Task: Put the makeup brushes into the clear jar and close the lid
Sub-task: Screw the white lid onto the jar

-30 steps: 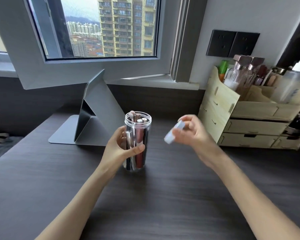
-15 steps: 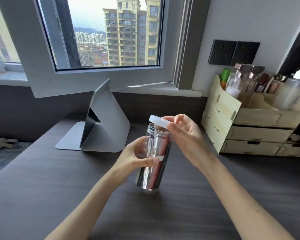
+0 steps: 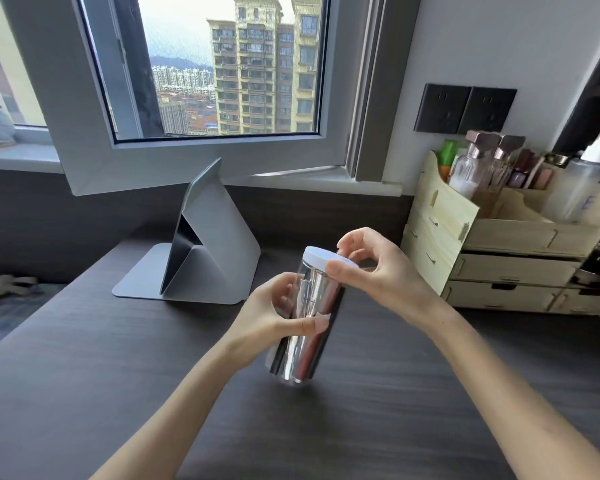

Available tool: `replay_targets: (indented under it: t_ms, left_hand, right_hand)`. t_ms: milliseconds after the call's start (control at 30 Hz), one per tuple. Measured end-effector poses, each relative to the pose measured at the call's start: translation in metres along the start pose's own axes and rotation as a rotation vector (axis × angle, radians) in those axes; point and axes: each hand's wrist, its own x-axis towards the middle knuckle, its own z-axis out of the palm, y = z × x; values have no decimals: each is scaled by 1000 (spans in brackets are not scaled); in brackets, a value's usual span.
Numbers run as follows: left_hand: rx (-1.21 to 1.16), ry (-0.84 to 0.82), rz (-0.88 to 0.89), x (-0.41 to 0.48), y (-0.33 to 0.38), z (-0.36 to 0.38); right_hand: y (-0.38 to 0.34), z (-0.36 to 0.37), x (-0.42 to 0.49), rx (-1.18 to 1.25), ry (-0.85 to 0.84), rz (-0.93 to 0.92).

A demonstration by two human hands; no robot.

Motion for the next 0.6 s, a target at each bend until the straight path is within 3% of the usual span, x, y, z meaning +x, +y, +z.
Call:
replay_targets:
  t_ms: [67, 100, 233, 433, 533, 600]
  left_hand:
    - [134, 59, -8, 0, 0, -1]
    - [188, 70, -9, 0, 0, -2]
    - [255, 53, 5, 0, 2, -3]
    - [279, 50, 38, 1, -2, 3]
    - [287, 55, 48, 2, -3, 2]
    - [312, 57, 59, 3, -3, 2]
  right_hand:
    - [-4, -2, -3, -379, -28, -37]
    - [-6, -6, -4, -450, -94, -56]
    - [-19, -26, 1, -143, -428, -57]
    - [-29, -19, 4, -817, -230, -192]
    - [-29, -27, 4, -623, -366, -153]
    - [-28, -25, 4, -629, -345, -165]
